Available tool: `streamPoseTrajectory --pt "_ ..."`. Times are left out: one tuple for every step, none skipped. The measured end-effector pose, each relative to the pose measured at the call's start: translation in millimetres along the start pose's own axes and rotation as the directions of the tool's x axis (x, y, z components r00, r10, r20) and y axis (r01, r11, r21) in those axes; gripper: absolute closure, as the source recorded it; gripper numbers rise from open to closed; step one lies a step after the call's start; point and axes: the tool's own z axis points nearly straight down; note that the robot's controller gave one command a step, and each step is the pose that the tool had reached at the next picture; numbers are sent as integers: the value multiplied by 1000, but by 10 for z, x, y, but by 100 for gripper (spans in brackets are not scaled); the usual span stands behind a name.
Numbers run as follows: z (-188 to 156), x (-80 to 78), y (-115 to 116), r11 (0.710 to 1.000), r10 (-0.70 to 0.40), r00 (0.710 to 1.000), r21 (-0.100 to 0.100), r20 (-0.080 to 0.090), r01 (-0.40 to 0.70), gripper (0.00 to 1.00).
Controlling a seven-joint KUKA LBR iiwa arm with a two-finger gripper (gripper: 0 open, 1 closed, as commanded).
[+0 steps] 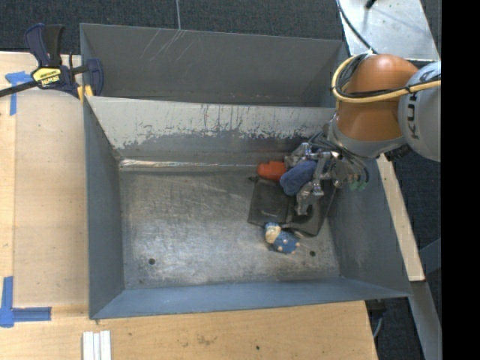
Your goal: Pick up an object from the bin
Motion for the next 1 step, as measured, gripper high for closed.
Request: streamPoseTrajectory --pt "-1270 -3 33 999 -41 999 18 9 41 100"
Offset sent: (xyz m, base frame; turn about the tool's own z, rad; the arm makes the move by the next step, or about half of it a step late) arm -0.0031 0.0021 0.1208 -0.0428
